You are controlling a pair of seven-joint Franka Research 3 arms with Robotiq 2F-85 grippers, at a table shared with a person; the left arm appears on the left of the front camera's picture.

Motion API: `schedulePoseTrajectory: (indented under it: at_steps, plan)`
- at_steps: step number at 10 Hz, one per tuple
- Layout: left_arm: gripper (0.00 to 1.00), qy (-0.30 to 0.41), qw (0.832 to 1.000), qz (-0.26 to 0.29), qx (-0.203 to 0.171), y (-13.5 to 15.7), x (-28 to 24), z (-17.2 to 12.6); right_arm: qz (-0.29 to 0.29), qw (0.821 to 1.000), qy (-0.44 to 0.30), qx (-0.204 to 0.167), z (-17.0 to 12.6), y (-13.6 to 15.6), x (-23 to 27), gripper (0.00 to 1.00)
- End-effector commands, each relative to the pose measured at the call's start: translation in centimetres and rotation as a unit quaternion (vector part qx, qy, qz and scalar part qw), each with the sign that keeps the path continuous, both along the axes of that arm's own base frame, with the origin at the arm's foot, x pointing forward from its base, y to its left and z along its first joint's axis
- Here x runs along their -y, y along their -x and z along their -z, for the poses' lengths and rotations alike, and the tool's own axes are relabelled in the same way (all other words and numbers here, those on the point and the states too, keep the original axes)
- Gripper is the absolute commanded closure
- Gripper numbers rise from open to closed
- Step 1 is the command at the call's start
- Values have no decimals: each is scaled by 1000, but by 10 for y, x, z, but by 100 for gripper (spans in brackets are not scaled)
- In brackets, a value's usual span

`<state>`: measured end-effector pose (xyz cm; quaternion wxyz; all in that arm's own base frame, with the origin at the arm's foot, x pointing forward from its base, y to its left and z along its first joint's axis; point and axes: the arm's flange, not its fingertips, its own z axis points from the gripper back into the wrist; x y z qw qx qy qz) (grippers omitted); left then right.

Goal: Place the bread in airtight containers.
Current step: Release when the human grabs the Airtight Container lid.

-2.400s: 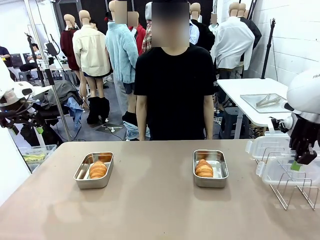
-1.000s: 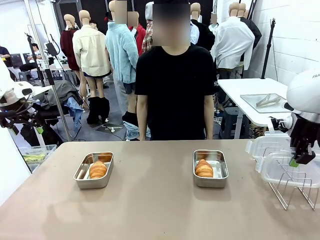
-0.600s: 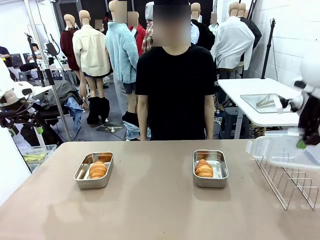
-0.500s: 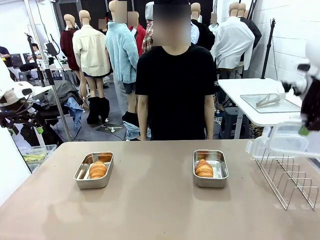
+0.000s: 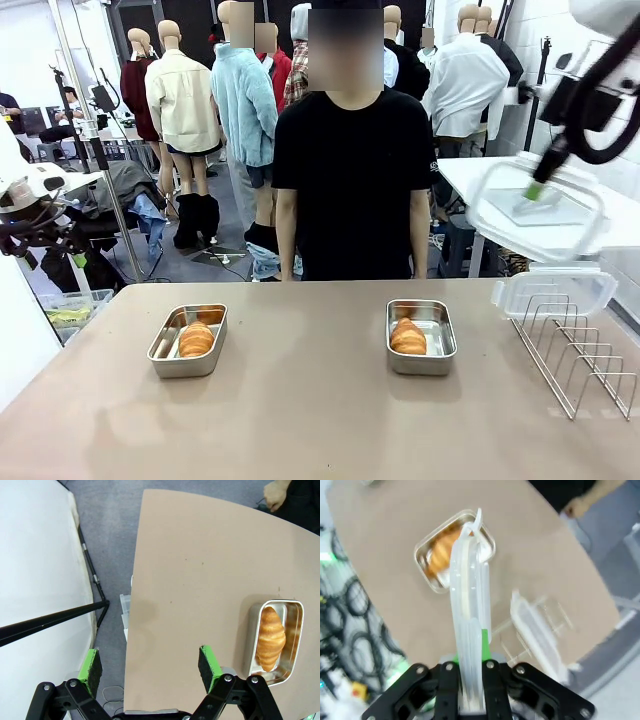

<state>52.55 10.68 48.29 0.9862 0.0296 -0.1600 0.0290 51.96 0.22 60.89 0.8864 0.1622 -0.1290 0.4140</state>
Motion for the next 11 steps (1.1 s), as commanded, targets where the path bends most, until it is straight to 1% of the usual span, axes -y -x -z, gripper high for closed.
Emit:
schedulePoseTrajectory:
  at_steps: [1,3,4,5,6,7,8,11]
  plan:
    - [0,-8,1000,-6,0,1,0,-2,54,995,-81,-18,-6,-52,-14,100]
    - [0,-8,1000,-6,0,1,0,-2,106,991,-77,6,0,-93,-28,100]
    - [0,-8,1000,-6,0,1,0,-2,133,989,-62,18,7,-112,-28,100]
    - [0,-8,1000,-6,0,1,0,-2,145,987,-62,19,14,-123,-29,100]
    - [0,-8,1000,-6,0,1,0,-2,146,987,-69,8,20,-128,-29,100]
    - [0,-8,1000,-6,0,1,0,-2,135,989,-66,7,22,-125,-29,100]
    - [0,-8,1000,-6,0,1,0,-2,133,988,-76,18,21,-123,-27,100]
    - [0,-8,1000,-6,0,1,0,-2,133,988,-76,18,21,-123,-27,100]
